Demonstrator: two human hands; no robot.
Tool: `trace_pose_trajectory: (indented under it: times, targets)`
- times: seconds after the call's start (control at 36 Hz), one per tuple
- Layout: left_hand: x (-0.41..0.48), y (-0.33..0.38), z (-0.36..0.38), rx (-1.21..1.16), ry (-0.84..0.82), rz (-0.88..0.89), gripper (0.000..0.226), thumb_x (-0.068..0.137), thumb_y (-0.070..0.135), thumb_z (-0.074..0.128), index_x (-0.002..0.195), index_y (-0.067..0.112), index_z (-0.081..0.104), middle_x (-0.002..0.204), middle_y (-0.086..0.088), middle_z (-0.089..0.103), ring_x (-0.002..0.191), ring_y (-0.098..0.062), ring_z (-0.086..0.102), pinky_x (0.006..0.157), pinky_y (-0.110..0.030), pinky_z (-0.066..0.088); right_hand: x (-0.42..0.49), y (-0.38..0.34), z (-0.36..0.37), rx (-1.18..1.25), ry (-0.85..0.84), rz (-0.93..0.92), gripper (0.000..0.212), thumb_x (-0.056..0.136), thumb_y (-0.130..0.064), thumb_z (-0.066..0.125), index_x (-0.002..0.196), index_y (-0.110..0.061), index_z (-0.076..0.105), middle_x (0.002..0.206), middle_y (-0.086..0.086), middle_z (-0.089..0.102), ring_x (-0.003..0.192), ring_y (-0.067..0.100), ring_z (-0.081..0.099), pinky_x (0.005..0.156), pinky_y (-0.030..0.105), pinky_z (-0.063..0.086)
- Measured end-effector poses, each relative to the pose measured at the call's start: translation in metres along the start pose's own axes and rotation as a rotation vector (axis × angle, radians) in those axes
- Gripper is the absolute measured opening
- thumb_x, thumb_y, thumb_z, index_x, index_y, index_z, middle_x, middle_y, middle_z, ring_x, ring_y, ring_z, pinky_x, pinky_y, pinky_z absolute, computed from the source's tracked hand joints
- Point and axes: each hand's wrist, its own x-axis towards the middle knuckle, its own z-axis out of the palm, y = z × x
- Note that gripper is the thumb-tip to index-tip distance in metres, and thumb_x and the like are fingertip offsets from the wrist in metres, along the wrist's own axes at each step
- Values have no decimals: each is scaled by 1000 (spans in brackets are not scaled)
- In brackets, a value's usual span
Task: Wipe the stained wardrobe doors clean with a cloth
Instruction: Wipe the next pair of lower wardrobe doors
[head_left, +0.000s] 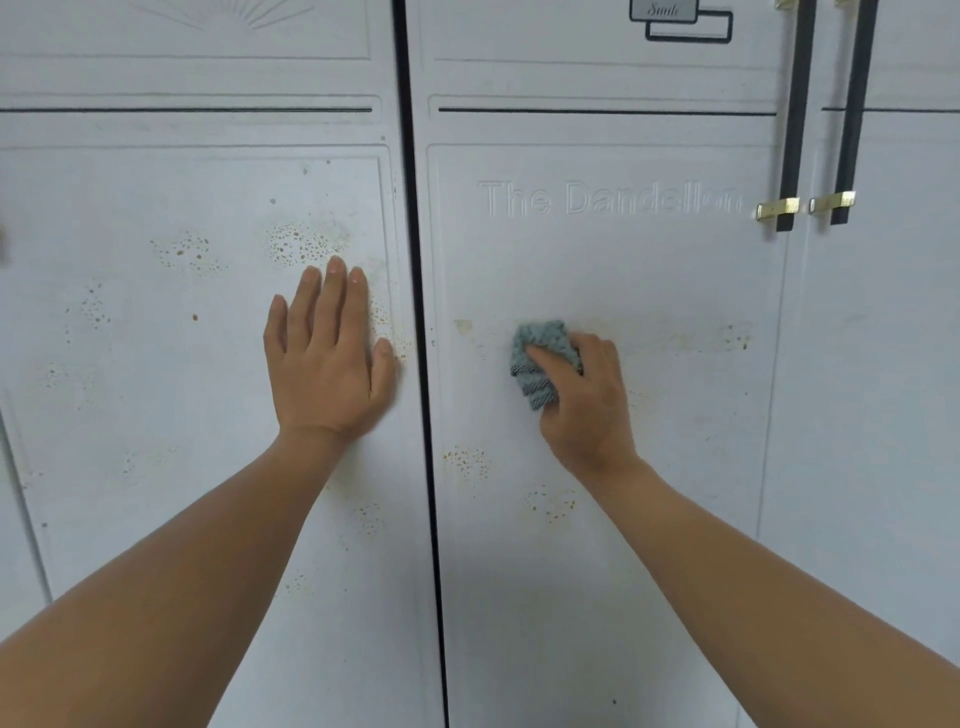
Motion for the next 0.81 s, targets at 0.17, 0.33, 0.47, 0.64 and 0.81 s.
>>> trace_pose_trajectory:
  times: [0.17,0.33,0.47,0.64,0.81]
  targets:
    - [0,-1,2,3,21,6,71,98,39,41,163,12,31,170,-10,28,159,-29,21,128,-53,15,-25,-11,11,41,-132,-236,35,84,-12,60,117,-8,72,113,15,64,103,28,51,78,37,57]
    - [-1,-2,4,20,48,20,70,98,38,44,162,12,32,170,-9,30,158,-29,23,127,-54,18,-40,-1,12,49,-221,-295,36,86,-7,66,122,-11,71,116,12,63,103,30,54,79,42,58]
    - [0,-1,4,11,69,19,69,98,38,43,162,12,33,169,-10,32,157,-29,24,127,-54,18,-6,17,-19,72,-218,-228,41,81,2,66,120,-10,72,120,18,60,105,37,58,80,44,58]
    - [-1,-1,3,8,52,18,70,98,37,44,162,12,32,169,-10,31,158,-30,23,127,-54,18,74,55,-61,-111,151,69,43,80,1,59,121,-5,69,115,26,55,104,43,51,87,36,43]
    - [-1,-1,3,16,67,21,69,98,37,44,161,12,34,168,-11,33,156,-31,26,126,-54,20,44,48,-43,-119,-13,58,42,78,5,65,118,-6,69,117,23,55,104,41,50,85,40,45]
